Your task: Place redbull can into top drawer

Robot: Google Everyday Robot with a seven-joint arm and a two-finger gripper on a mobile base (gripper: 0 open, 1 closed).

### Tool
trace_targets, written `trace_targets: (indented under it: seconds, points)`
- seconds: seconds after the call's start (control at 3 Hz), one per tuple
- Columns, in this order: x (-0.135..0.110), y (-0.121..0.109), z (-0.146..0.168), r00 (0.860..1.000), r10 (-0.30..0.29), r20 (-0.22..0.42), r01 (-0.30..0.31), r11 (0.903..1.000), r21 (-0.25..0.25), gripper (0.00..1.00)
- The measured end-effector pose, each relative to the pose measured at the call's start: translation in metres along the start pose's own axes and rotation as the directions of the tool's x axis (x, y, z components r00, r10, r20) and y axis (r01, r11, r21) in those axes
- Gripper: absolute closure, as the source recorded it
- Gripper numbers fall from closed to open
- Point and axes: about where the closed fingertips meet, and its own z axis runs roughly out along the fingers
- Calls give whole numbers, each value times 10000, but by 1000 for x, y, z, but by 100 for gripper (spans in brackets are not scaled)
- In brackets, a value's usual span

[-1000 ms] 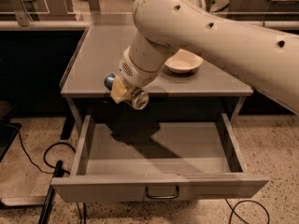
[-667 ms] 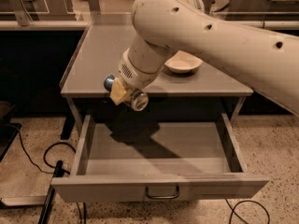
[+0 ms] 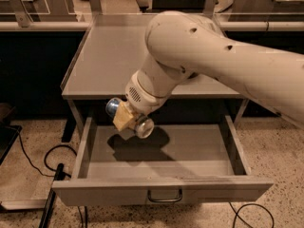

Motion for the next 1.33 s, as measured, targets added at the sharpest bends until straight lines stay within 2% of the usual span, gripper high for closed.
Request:
trace_targets:
  seconds: [0.33, 0.67, 1.0, 1.33]
  points:
    - [50, 12, 19, 9974, 450, -564, -486, 9968, -636, 100]
    - [50, 12, 19, 9974, 450, -564, -486, 9968, -636, 100]
    - [64, 1, 46, 9920, 1036, -728, -1097, 9902, -864, 100]
    - [75, -19, 75, 9872, 1379, -799, -1446, 9858, -857, 100]
